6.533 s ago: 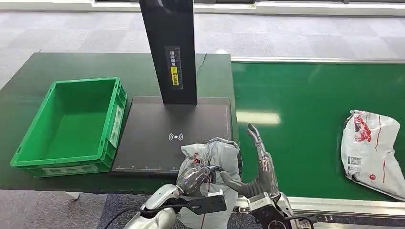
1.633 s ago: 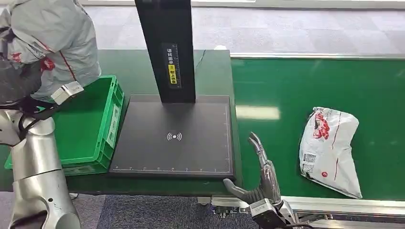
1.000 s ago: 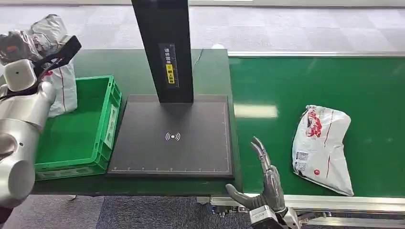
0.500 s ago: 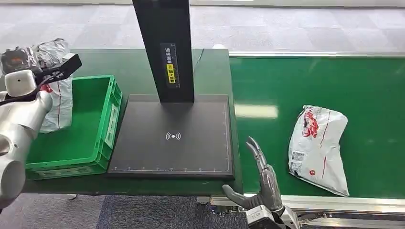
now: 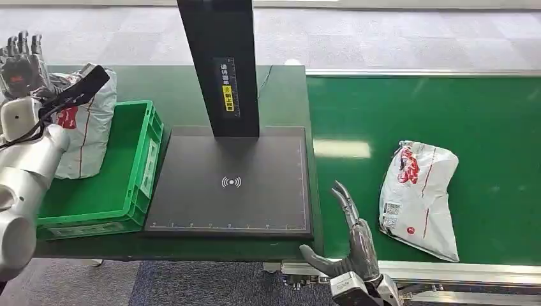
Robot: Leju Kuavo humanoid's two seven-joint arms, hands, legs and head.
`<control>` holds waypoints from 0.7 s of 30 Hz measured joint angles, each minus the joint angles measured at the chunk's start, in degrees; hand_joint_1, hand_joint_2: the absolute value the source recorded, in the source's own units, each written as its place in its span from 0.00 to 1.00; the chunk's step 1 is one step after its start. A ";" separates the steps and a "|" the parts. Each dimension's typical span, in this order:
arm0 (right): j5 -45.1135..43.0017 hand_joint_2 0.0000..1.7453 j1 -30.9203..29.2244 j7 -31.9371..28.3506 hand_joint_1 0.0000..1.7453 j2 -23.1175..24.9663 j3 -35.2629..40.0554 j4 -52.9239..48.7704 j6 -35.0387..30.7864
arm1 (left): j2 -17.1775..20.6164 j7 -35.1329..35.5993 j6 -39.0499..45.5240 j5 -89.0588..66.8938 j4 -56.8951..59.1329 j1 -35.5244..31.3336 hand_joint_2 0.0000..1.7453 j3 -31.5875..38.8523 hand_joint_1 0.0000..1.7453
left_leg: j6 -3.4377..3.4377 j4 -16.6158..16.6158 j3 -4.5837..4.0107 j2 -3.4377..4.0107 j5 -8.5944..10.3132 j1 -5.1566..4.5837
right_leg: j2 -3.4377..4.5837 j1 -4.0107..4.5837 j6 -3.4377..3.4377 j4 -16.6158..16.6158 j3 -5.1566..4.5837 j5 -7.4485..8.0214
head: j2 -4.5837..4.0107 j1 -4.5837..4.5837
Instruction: Moved the parcel from conveyor to table for the left to box.
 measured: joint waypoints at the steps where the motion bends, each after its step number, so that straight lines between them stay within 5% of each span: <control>1: -0.04 1.00 0.03 0.05 0.00 -0.02 -0.13 0.00 -0.09 | -0.15 -2.10 0.84 1.54 -0.22 0.16 0.00 0.33 0.00 | 0.00 0.00 0.01 0.01 0.00 0.00 | 0.00 0.00 0.00 0.00 0.00 0.00 | 0.00 0.00; 6: -0.94 1.00 0.35 0.55 0.00 -0.02 -1.60 0.00 -0.94 | -2.97 -20.18 -1.53 21.97 -4.11 3.41 0.00 5.84 0.00 | 0.00 0.00 0.03 -0.04 0.00 -0.03 | -0.02 -0.03 0.00 -0.01 0.02 0.00 | 0.00 -0.02; 7: -0.92 1.00 0.36 0.61 0.00 -0.07 -1.95 -0.02 -0.94 | -3.96 -23.22 -3.52 26.92 -5.41 4.89 1.00 6.56 0.00 | 0.00 0.00 0.04 -0.03 -0.01 -0.05 | -0.02 -0.05 0.00 -0.02 0.04 0.00 | 0.00 0.02; 12: 0.35 1.00 0.42 2.85 0.00 -1.14 -4.05 -1.60 3.94 | -9.03 -33.13 -20.33 62.85 -22.84 22.34 1.00 6.29 0.00 | 0.03 -0.01 0.23 0.39 -0.16 -0.15 | 0.29 -0.16 0.01 -0.02 0.15 -0.01 | 0.00 -0.09; 13: -0.35 0.00 0.34 3.79 0.00 -1.53 -4.59 -2.12 6.17 | -9.90 -34.02 -21.22 67.84 -27.53 26.86 1.00 5.22 0.00 | 0.04 -0.01 0.24 0.45 -0.17 -0.14 | 0.32 -0.14 0.02 -0.03 0.12 -0.01 | 0.00 -0.04; 17: -11.21 0.00 -2.09 11.80 0.00 -3.54 -6.77 -2.28 22.99 | -12.60 -34.57 -22.76 73.81 -43.94 42.31 1.00 -0.23 0.00 | 0.10 0.00 0.16 0.27 -0.23 -0.15 | 0.23 -0.16 0.15 -0.09 0.10 -0.11 | 0.00 -0.02; 20: -20.34 0.00 -6.11 12.42 0.00 -4.72 -7.83 -0.35 32.12 | -14.60 -33.76 -26.03 75.33 -51.31 49.63 1.00 -4.22 0.00 | 0.14 0.00 0.14 0.21 -0.22 -0.19 | 0.16 -0.21 0.18 -0.09 0.16 -0.11 | 0.00 -0.07; 21: -22.87 1.00 -7.67 12.26 0.00 -4.98 -8.13 0.63 34.22 | -15.24 -33.58 -27.40 75.59 -53.16 51.46 1.00 -5.55 0.00 | 0.15 0.00 0.17 0.21 -0.22 -0.19 | 0.16 -0.22 0.20 -0.09 0.18 -0.09 | 0.00 -0.07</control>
